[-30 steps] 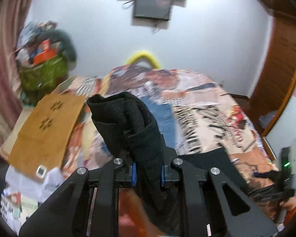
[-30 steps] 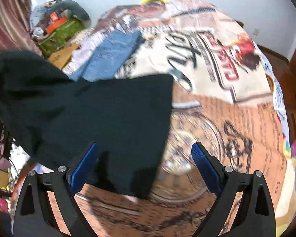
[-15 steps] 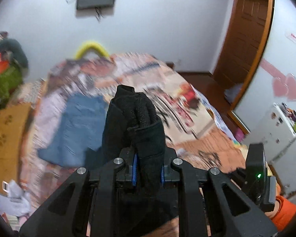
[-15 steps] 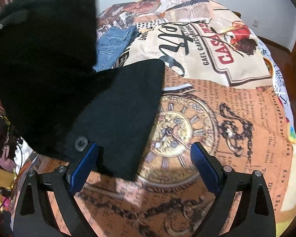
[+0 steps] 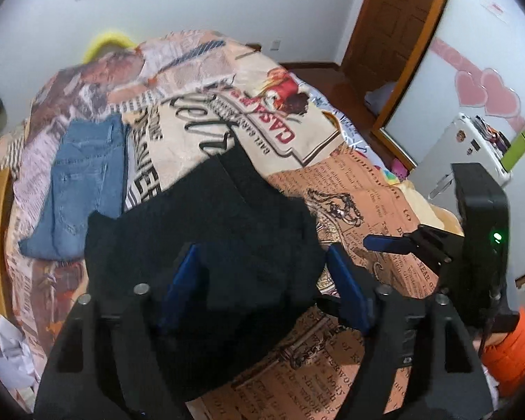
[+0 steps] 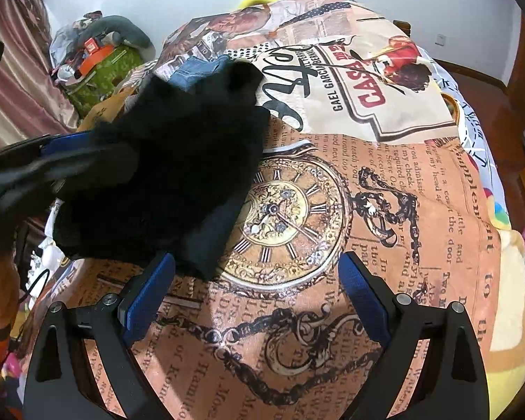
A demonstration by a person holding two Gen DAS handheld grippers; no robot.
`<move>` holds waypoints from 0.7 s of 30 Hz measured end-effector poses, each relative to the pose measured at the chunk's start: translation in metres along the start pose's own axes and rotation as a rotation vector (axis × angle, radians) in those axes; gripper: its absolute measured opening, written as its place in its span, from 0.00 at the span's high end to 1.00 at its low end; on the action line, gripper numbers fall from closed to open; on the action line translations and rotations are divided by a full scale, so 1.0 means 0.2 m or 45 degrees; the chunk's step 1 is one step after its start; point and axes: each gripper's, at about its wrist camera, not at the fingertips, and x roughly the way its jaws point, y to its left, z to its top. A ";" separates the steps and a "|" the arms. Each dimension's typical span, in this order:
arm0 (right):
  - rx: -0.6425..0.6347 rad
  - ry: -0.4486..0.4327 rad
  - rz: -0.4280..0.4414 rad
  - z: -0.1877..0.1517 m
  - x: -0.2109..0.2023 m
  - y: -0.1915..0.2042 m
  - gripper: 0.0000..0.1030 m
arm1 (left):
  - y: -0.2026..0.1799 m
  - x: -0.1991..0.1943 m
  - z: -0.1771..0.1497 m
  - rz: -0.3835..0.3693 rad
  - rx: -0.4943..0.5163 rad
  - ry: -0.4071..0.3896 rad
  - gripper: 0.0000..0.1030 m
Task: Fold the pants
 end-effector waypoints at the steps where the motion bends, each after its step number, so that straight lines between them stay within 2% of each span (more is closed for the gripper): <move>1: 0.001 -0.002 -0.001 0.00 0.00 0.00 0.10 | 0.00 -0.02 0.00 0.022 0.018 -0.013 0.21; 4: -0.005 0.005 -0.014 -0.01 0.00 0.01 0.10 | 0.01 -0.07 0.01 0.097 0.061 -0.065 0.13; 7: -0.004 0.007 -0.015 -0.02 0.00 0.01 0.10 | 0.09 -0.12 0.03 0.202 0.067 -0.102 0.10; 9: 0.000 0.003 -0.010 -0.02 -0.01 0.01 0.09 | 0.19 -0.15 0.05 0.272 0.039 -0.120 0.10; 14: 0.008 0.014 0.016 -0.03 -0.01 0.03 0.09 | 0.48 -0.13 0.11 0.360 -0.038 -0.127 0.03; 17: 0.003 0.027 0.052 -0.04 0.01 0.05 0.09 | 0.65 -0.02 0.14 0.460 -0.014 -0.083 0.03; 21: -0.003 0.064 0.066 -0.05 0.07 0.08 0.09 | 0.87 0.21 0.17 0.540 -0.058 0.055 0.03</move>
